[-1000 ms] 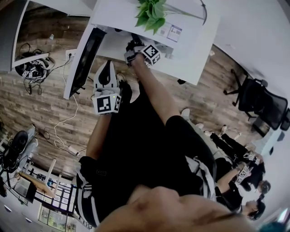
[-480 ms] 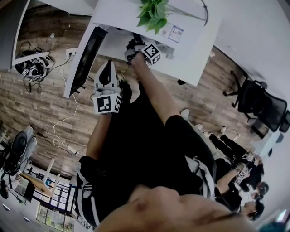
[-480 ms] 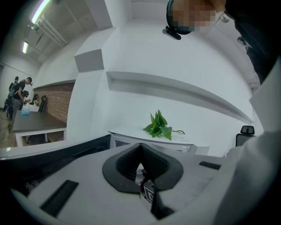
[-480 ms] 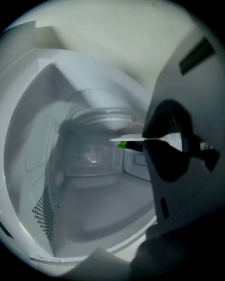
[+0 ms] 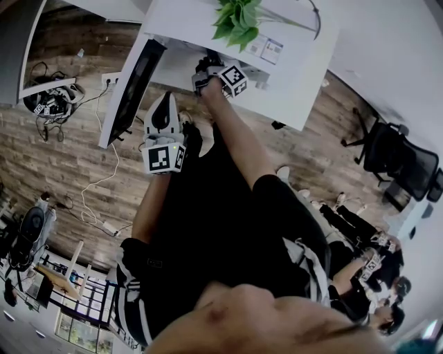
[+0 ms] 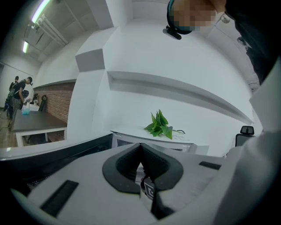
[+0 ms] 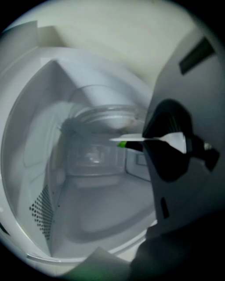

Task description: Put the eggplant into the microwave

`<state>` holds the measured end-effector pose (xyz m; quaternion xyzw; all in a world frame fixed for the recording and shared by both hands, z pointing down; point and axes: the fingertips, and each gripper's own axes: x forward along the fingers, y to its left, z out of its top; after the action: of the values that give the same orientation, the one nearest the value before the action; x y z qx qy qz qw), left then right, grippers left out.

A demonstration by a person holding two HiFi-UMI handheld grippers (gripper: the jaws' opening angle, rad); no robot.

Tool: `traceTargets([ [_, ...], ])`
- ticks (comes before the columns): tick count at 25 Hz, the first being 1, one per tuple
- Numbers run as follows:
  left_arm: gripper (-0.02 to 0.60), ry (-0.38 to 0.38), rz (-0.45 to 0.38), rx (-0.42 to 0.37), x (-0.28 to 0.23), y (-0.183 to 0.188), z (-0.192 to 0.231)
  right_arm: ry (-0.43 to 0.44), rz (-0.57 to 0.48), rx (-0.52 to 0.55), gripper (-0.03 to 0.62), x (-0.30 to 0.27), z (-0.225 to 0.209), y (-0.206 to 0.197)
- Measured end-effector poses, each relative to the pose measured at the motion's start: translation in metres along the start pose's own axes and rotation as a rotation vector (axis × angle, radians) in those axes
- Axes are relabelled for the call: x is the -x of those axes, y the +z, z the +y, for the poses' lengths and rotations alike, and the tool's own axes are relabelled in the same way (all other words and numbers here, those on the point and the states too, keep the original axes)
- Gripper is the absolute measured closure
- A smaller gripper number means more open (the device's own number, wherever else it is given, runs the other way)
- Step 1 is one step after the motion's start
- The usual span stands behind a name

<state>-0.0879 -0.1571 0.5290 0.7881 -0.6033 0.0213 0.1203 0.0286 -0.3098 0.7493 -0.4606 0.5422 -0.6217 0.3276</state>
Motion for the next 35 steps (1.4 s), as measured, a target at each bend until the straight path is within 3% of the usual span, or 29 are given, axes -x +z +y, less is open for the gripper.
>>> traceTargets([
  [14,0.549,-0.020,-0.008,0.004,-0.001,0.000,0.000,-0.093,-0.001,0.085,0.553,0.004,-0.006,0.003],
  [23,0.549,-0.026,-0.022,0.003,0.001,0.004,-0.004,-0.146,0.020,0.167,0.482,0.008,-0.004,0.003],
  [35,0.549,-0.036,-0.027,-0.003,0.001,0.006,-0.008,-0.231,0.060,0.361,0.454,0.016,-0.004,0.007],
])
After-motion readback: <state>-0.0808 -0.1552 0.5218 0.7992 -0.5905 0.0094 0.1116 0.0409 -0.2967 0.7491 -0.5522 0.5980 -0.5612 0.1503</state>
